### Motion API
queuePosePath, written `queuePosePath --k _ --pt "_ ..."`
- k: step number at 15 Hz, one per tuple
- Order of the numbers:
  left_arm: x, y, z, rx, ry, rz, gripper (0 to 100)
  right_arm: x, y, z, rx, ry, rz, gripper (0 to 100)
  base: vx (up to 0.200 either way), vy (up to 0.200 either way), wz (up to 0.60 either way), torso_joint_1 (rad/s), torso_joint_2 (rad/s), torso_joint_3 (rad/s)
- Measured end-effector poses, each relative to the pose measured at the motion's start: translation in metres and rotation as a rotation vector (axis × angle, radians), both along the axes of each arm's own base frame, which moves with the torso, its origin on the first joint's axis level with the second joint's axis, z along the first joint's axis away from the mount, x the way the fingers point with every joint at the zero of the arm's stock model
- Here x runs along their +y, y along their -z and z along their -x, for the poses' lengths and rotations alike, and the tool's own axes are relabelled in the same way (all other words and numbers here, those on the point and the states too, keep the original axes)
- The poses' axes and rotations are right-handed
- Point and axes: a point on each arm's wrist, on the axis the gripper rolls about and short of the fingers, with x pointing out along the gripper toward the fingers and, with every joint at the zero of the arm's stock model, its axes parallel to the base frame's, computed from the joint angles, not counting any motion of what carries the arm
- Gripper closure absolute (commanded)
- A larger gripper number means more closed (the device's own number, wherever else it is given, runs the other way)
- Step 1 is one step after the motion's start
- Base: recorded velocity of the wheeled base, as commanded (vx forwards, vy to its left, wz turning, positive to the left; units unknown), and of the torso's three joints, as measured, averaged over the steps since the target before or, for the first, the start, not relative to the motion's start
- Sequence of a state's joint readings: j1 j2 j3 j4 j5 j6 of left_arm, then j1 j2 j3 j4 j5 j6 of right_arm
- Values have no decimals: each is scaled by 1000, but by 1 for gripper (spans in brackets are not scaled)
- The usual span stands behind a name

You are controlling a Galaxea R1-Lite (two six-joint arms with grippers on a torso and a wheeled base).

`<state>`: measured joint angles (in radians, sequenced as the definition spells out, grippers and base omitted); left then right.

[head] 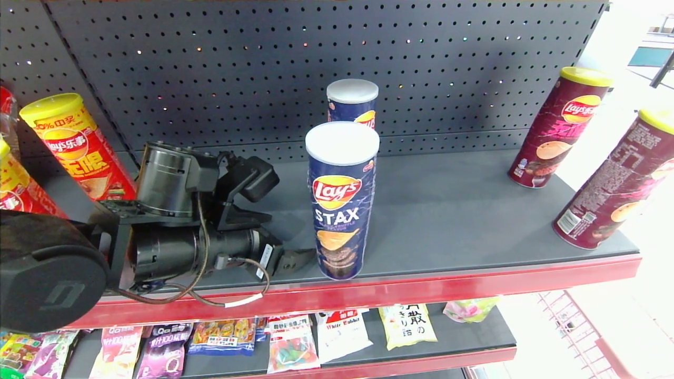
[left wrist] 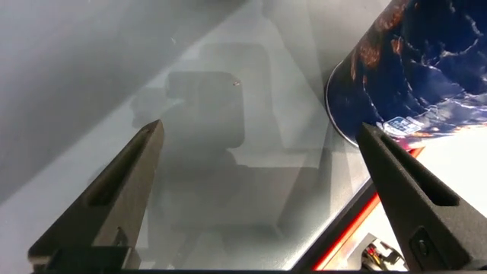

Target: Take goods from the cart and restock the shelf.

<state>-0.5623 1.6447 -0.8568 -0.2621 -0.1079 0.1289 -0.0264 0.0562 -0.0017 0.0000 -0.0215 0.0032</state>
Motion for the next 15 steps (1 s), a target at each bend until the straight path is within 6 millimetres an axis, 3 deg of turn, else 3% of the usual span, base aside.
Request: queuePosePath --k 5,8,12,15 --pt "4 -1 5 -3 -9 0 0 0 0 0 -2 -2 1 0 0 0 0 0 0 0" --pt "23 -12 26 -35 -35 18 0 0 1 2 -32 -22 2 0 0 0 0 0 0 0" --pt "70 -29 90 -103 -81 56 0 0 1 4 -49 -29 4 0 0 0 0 0 0 0" --pt "113 -29 162 -146 -127 69 0 0 1 4 -49 -34 7 0 0 0 0 0 0 0"
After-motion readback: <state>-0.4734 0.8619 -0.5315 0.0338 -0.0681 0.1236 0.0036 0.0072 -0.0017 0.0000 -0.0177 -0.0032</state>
